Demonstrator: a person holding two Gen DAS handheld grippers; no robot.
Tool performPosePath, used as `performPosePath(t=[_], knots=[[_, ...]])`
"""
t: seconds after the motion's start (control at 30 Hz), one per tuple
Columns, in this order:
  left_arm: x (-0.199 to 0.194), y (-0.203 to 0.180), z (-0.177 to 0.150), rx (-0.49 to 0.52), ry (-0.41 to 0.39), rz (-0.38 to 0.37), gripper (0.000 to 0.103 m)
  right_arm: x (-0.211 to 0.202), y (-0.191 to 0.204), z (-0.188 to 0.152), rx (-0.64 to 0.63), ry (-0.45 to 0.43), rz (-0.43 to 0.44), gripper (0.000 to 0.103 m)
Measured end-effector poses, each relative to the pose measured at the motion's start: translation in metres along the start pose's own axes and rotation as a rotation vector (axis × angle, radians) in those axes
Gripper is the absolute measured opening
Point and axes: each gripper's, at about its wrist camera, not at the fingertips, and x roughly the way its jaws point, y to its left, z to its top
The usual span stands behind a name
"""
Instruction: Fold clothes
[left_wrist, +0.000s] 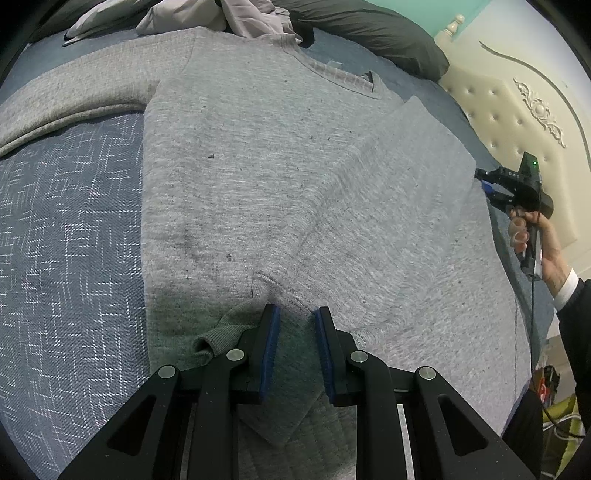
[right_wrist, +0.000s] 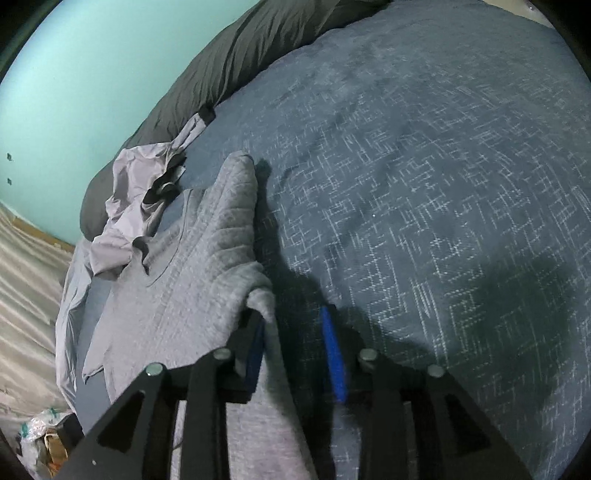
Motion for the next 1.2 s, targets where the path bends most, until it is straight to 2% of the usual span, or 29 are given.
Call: performPosePath(t=[0.17,0.27,0.33,0.37,0.57,0.67,0.73,0.8,0.83,0.9,1.03,1.2], knots=[[-0.002,0.003,0.001,-0.002,0.002,-0.005,0.022,-0.006,-0.015,-0.006,0.058,-0.005,0.035,0.031],[-0.003,0.003,0.001,0.001,0.004,-0.005,0.022,-0.019,-0.029,-0.011,0.108,-0.063,0.073,0.031],[-0.001,0.0,0.006,0.003,0.004,-0.001,0.022,-0.025,-0.037,-0.01,0.137,-0.09,0.086,0.037],[0.0,0.0,0.007,0.003,0.005,0.001,0.022,-0.025,-0.04,-0.009,0.147,-0.094,0.088,0.046],[0.01,-0.017,0.014,0.004,0.008,0.013,0.022,-0.004,-0.027,0.005,0.147,-0.05,0.122,0.049],[0.01,-0.017,0.015,0.006,0.009,0.016,0.022,0.015,-0.014,0.004,0.113,0.001,0.081,0.049],[0.01,-0.017,0.015,0.005,0.008,0.015,0.022,0.02,-0.006,0.001,0.077,-0.003,0.039,0.044],[0.01,-0.016,0.017,0.006,0.007,0.014,0.022,0.02,-0.006,0.0,0.075,-0.016,0.043,0.02],[0.01,-0.015,0.019,0.007,0.007,0.013,0.022,0.021,-0.007,0.0,0.08,-0.019,0.039,0.016],[0.013,-0.016,0.011,0.004,0.005,0.01,0.022,0.017,-0.006,-0.001,0.077,-0.039,0.025,0.002],[0.016,-0.018,0.002,0.005,0.004,0.01,0.022,0.01,-0.009,-0.001,0.096,-0.079,-0.004,0.002],[0.02,-0.012,0.011,-0.003,0.005,0.006,0.022,0.003,-0.013,-0.002,0.115,-0.11,-0.046,0.0]])
